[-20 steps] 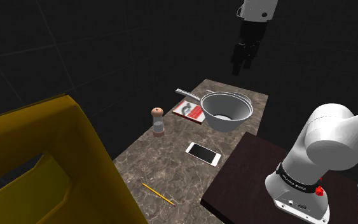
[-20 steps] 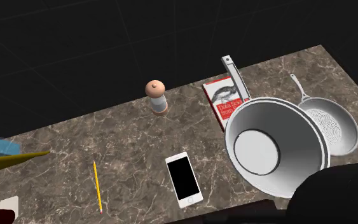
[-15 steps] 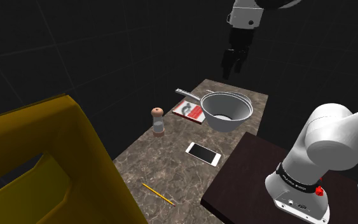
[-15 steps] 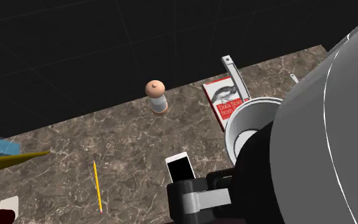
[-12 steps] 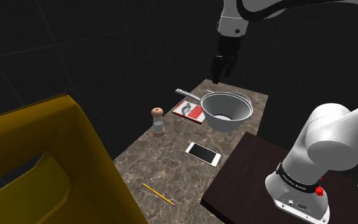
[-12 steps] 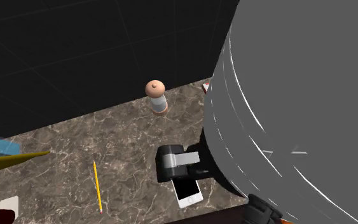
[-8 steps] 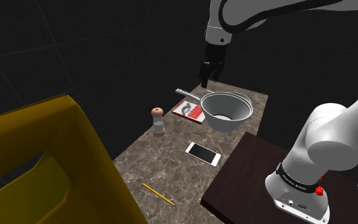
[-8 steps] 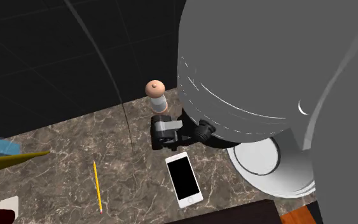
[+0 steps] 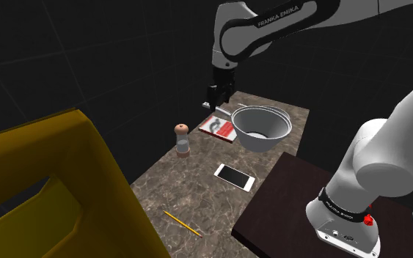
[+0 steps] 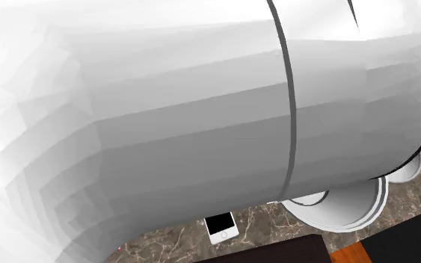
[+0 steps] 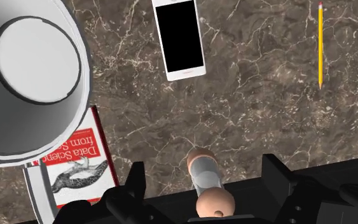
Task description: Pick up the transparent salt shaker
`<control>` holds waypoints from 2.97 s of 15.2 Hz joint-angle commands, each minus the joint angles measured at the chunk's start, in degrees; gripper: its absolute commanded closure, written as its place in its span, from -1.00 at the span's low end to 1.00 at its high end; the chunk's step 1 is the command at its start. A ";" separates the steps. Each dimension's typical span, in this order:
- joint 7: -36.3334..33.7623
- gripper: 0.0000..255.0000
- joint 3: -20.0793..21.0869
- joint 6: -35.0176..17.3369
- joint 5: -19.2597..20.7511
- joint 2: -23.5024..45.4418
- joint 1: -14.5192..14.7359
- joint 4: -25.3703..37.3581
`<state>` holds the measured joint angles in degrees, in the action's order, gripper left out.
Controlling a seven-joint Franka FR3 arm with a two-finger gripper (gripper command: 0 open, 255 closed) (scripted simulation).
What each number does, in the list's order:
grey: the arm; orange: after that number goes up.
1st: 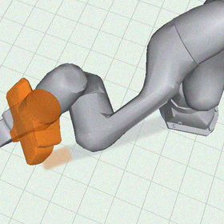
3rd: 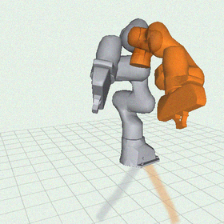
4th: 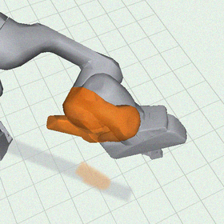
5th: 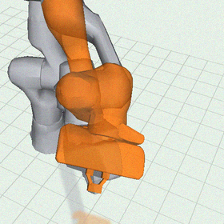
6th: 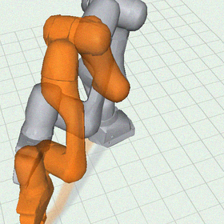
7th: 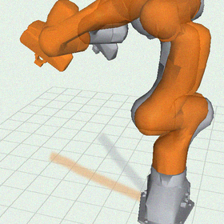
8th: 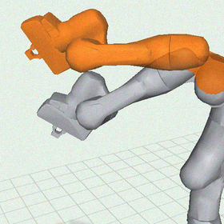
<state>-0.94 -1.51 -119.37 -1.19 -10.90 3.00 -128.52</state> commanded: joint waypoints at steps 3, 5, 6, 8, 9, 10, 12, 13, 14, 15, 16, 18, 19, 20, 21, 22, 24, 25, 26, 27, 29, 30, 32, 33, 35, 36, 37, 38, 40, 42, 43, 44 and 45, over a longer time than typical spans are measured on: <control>0.25 -1.00 0.35 -4.02 -0.12 8.66 0.43 5.08; 0.28 -1.00 0.57 -5.65 -0.13 12.96 0.66 7.97; 0.29 -1.00 0.67 -6.36 -0.13 15.12 0.77 9.52; 0.29 -1.00 0.87 -7.56 -0.08 19.46 0.99 12.86; 0.28 -1.00 0.97 -8.05 -0.04 21.63 1.11 14.65; 0.27 -1.00 1.07 -8.47 0.01 23.82 1.21 16.51; 0.24 -1.00 1.24 -9.10 0.14 28.22 1.44 20.50; 0.22 -1.00 1.32 -9.30 0.22 30.44 1.55 22.62; 0.20 -1.00 1.40 -9.42 0.30 32.68 1.67 24.84; 0.18 -1.00 1.46 -9.46 0.39 34.93 1.80 27.16; 0.16 -1.00 1.52 -9.42 0.48 37.22 1.93 29.58; 0.12 -1.00 1.62 -9.12 0.65 41.61 2.18 34.47; 0.13 -1.00 1.62 -9.70 0.65 42.00 2.19 34.28; 0.14 -1.00 1.62 -10.28 0.64 42.40 2.19 34.10; 0.14 -1.00 1.62 -10.86 0.64 42.81 2.19 33.93; 0.15 -1.00 1.62 -11.43 0.64 43.23 2.19 33.78; 0.16 -1.00 1.62 -12.55 0.63 44.09 2.19 33.52; 0.17 -1.00 1.62 -13.11 0.63 44.53 2.19 33.40; 0.17 -1.00 1.62 -13.43 0.63 44.78 2.19 33.33; 0.17 -1.00 1.62 -13.42 0.63 44.79 2.19 33.34; 0.07 1.00 1.63 -13.47 0.64 44.80 2.27 33.31; 0.05 1.00 1.64 -13.49 0.64 44.78 2.28 33.27; 0.05 1.00 1.64 -13.47 0.64 44.77 2.28 33.28; 0.07 1.00 1.64 -13.48 0.64 44.77 2.27 33.26; 0.06 1.00 1.64 -13.46 0.64 44.84 2.27 33.35; 0.07 1.00 1.64 -13.49 0.64 44.82 2.26 33.31; 0.17 1.00 1.62 -13.42 0.63 44.79 2.19 33.35; 0.16 1.00 1.62 -12.87 0.63 44.34 2.19 33.44; 0.15 1.00 1.62 -11.76 0.63 43.46 2.19 33.68; 0.14 1.00 1.62 -10.61 0.64 42.64 2.19 34.00; 0.13 1.00 1.62 -10.04 0.64 42.23 2.19 34.17; 0.13 1.00 1.61 -9.46 0.65 41.84 2.19 34.36; 0.12 1.00 1.61 -8.87 0.65 41.45 2.19 34.56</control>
<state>-0.80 0.11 -128.99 -0.55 30.96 5.19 -94.30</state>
